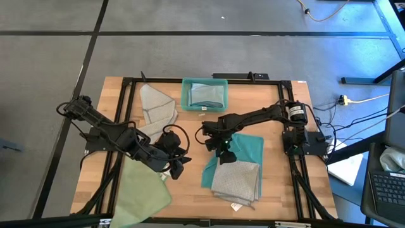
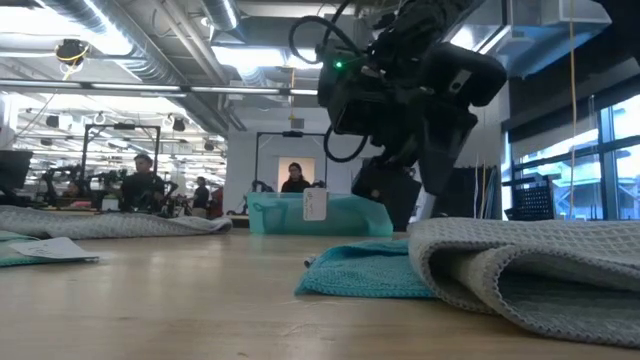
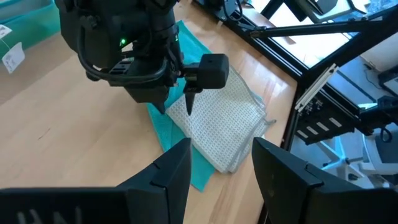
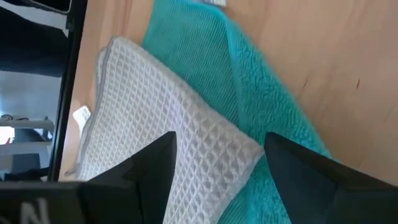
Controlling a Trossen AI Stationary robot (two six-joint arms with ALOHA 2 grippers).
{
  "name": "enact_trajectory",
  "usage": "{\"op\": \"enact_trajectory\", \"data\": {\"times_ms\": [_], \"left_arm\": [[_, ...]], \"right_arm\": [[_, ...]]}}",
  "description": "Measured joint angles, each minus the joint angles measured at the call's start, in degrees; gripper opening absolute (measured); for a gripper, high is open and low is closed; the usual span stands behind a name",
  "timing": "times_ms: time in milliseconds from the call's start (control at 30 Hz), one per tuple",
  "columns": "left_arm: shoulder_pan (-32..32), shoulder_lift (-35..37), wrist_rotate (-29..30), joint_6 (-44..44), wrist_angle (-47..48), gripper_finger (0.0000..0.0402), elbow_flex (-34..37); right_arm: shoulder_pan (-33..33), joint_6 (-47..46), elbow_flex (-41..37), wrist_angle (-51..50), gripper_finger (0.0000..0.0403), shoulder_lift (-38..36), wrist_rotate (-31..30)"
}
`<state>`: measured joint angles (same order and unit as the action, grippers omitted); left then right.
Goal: Fold microfiber towels
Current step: Put the folded gray towel into the bin
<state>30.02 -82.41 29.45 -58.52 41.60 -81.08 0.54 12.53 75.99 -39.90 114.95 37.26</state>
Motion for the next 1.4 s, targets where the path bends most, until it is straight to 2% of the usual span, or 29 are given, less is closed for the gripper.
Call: {"op": "enact_trajectory", "data": {"times_ms": [267, 567, 733, 900, 1200, 1300, 1400], "left_arm": [[0.00, 0.00, 0.04, -1.09, 0.00, 0.0160, 0.00], [0.00, 0.00, 0.14, -1.11, 0.00, 0.0160, 0.00], [0.00, 0.00, 0.17, -1.25, 0.00, 0.0160, 0.00], [0.00, 0.00, 0.17, -1.33, 0.00, 0.0160, 0.00], [0.00, 0.00, 1.14, -1.38, 0.00, 0.0160, 0.00], [0.00, 0.00, 1.16, -1.40, 0.00, 0.0160, 0.00], [0.00, 0.00, 1.16, -1.42, 0.00, 0.0160, 0.00]], "right_arm": [[-0.04, 2.39, -0.13, -0.21, 0.0245, 0.20, -0.07], [-0.07, 2.90, -3.95, 2.41, 0.0245, 0.18, -0.07], [-0.07, 1.68, -4.20, 3.07, 0.0240, 0.18, 2.09], [-0.11, 0.35, -4.20, 2.98, 0.0193, 0.18, 5.05], [-1.49, -0.02, -4.22, 1.38, 0.0052, 0.18, 8.35], [-1.70, -0.23, -4.21, 0.87, 0.0021, 0.18, 8.92], [-1.70, -0.41, -2.62, -3.29, 0.0012, 0.18, 9.85]]}}
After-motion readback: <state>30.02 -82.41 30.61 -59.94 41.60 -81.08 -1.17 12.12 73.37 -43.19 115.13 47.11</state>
